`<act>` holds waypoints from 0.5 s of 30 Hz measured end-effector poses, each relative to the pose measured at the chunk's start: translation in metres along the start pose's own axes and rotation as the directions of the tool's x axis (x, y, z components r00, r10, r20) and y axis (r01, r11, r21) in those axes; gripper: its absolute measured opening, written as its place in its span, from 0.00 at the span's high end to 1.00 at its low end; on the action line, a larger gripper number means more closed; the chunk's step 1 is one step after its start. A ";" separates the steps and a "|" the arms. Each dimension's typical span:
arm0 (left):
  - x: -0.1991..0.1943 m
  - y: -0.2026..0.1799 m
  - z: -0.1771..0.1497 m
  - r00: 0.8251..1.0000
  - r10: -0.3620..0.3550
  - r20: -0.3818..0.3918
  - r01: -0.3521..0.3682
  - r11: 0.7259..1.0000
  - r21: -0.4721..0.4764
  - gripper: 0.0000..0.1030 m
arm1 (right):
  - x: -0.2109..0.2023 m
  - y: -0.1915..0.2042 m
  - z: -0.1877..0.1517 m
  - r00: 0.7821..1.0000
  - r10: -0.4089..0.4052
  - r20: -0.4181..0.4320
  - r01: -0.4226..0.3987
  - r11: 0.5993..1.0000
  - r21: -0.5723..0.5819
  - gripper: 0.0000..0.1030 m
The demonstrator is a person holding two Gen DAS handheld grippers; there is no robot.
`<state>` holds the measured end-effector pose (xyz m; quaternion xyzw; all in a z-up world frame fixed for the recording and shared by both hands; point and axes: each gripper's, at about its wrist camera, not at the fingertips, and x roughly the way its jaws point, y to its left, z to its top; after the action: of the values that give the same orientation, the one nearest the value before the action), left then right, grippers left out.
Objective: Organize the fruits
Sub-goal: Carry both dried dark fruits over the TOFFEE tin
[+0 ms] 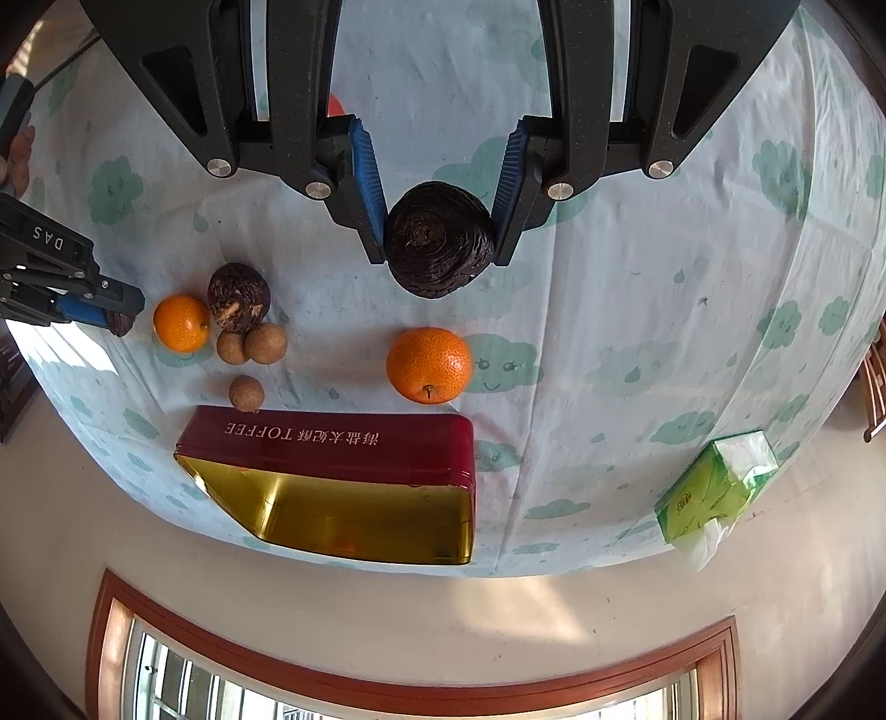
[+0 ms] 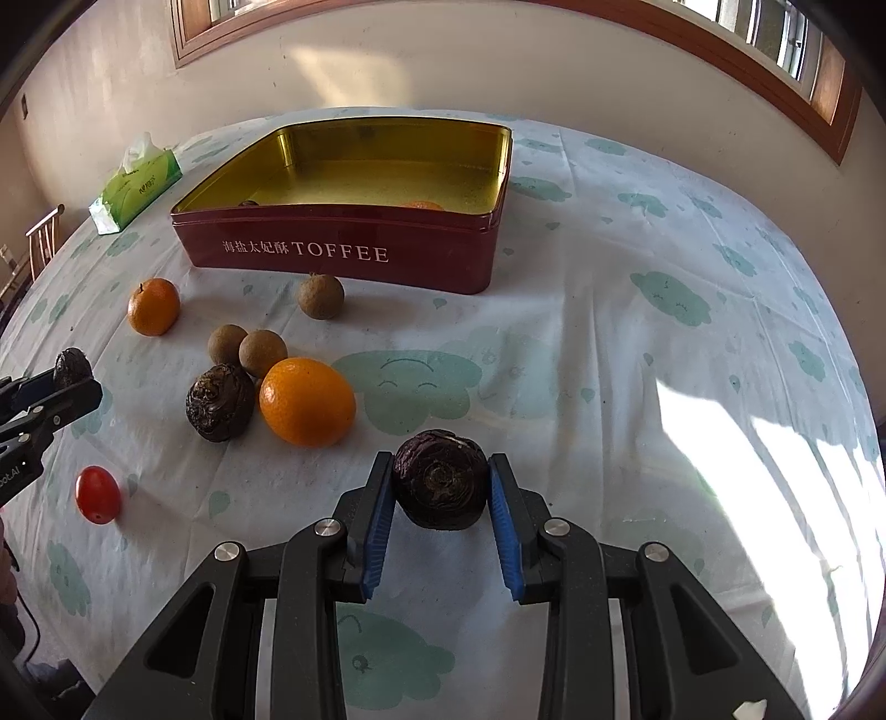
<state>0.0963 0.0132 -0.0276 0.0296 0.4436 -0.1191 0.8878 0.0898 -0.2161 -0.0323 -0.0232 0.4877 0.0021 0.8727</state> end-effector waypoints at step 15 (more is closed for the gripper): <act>0.003 0.003 0.036 0.999 -0.015 0.045 0.015 1.000 -0.003 0.63 | -0.012 -0.002 0.036 0.998 0.033 0.062 -0.034 0.999 0.008 0.71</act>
<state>0.1269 0.0094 -0.0088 0.0221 0.4237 -0.1256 0.8968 0.1144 -0.2161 -0.0027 -0.0109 0.4608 0.0151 0.8873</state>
